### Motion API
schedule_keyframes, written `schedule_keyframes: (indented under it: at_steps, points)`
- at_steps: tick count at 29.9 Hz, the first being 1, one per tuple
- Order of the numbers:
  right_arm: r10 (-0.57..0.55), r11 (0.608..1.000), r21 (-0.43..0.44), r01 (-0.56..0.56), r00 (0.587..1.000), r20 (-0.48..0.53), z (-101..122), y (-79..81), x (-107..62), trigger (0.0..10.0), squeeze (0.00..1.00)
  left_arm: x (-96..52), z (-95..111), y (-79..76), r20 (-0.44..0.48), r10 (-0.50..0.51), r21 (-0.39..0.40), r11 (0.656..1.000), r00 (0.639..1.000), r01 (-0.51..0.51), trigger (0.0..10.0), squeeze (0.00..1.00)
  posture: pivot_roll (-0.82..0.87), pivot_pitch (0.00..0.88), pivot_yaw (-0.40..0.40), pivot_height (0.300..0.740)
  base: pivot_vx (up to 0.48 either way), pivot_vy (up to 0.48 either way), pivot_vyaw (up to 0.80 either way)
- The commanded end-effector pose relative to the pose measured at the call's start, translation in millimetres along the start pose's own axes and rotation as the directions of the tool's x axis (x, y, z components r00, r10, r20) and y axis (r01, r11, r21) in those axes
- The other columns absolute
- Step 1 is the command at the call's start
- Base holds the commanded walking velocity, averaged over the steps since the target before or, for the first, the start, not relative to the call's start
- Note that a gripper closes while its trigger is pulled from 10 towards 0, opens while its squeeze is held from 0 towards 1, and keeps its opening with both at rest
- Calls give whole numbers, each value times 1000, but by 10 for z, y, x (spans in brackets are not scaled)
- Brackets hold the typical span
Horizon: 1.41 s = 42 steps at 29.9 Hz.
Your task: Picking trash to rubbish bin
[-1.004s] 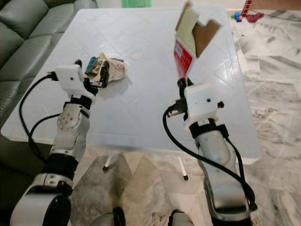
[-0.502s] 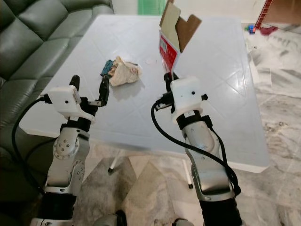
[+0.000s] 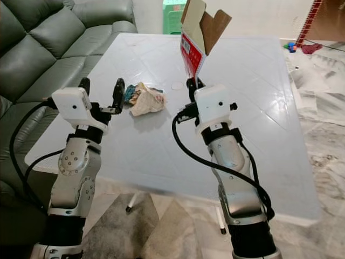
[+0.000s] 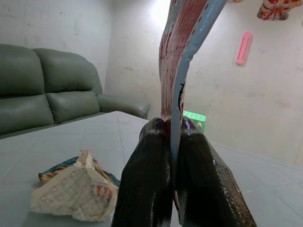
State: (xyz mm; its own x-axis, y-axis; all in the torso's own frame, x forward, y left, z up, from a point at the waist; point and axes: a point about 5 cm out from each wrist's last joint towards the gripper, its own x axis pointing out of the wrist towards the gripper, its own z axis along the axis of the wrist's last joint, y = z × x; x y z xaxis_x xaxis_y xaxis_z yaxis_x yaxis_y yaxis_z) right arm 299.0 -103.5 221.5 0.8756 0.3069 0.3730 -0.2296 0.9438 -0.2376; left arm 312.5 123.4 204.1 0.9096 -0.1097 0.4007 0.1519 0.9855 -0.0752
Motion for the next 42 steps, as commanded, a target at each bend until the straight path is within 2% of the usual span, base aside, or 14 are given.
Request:
schedule_keyframes:
  at_steps: [1,10,16,22,30,33,36,38,40,42]
  points:
    - [-4,1000,-8,4,1000,14,16,-26,-6,10000,0,-13,19,-28,2,-12,-3,1000,1000,12,10000,0,-58,56,54,740,349,0,0]
    - [-1,1000,-15,1,1000,12,-1,-49,-20,10000,0,-34,-15,-25,-16,-2,4,1000,1000,2,10000,0,-63,59,50,740,333,0,0]
    - [2,1000,-11,-2,1000,1,-31,-38,-39,10000,0,-77,-105,17,-61,32,34,999,998,-29,10000,0,-62,62,51,740,0,0,0]
    - [10,1000,-4,-10,1000,-11,-40,-26,-59,10000,0,-94,-254,165,-128,91,46,995,988,-85,10000,0,-74,73,51,740,0,0,0]
    - [6,1000,-6,-6,1000,-27,-56,-57,-102,10000,0,-40,-260,239,-131,114,51,993,985,-108,10000,0,-83,84,53,740,0,0,0]
    - [11,1000,-1,-11,999,-34,-59,-44,-115,10000,0,-7,-315,333,-159,146,71,988,977,-136,10000,0,-85,91,51,740,0,0,0]
    - [31,999,19,-30,998,-50,-66,-17,-135,10000,0,35,-448,425,-234,154,71,987,960,-141,10000,0,-92,102,48,740,0,0,0]
    - [62,998,39,-59,995,-75,-87,20,-165,10000,0,57,-561,523,-295,180,85,983,938,-162,10000,0,-106,112,48,740,0,0,0]
    - [75,996,52,-70,994,-85,-90,33,-193,10000,0,66,-588,572,-306,194,60,981,932,-184,10000,0,-122,121,48,740,0,0,0]
    - [110,991,85,-100,986,-124,-117,51,-261,10000,0,94,-691,674,-358,214,81,977,909,-198,10000,0,-150,135,50,740,0,0,0]
